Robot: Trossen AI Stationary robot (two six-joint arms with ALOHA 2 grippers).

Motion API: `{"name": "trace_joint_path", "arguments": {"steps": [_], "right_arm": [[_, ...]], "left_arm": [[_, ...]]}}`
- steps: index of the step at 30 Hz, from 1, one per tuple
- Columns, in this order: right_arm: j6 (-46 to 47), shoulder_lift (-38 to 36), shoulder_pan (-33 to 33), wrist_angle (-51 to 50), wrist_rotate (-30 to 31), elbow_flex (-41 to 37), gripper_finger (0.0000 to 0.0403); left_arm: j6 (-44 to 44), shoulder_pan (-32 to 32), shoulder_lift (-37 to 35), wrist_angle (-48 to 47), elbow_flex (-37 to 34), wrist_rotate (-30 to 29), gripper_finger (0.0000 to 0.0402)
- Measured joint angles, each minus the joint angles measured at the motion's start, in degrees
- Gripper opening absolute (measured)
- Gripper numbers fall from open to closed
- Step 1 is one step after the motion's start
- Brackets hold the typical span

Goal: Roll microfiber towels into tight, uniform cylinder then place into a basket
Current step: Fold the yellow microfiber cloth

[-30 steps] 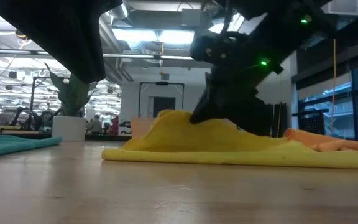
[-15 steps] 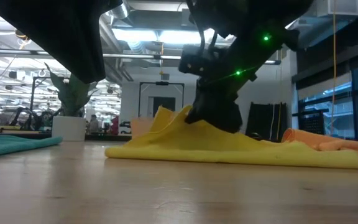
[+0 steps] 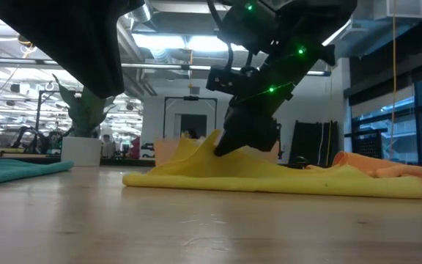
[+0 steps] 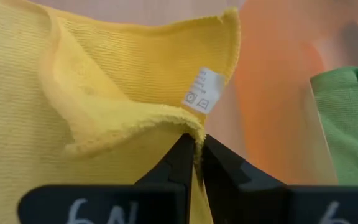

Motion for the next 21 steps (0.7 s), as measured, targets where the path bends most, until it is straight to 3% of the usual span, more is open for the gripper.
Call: {"name": "trace_joint_path", "arguments": {"steps": [7, 21], "right_arm": [[1.1, 0.0, -1.7, 0.1, -4.5, 0.0, 0.0037], [1.6, 0.0, -1.9, 3.2, -3.1, -0.1, 0.0037]], "left_arm": [[0.0, 0.0, 0.0, 0.0, 0.0, 0.0, 0.0063], [0.0, 0.0, 0.0, 0.0, 0.0, 0.0, 0.0063]]}}
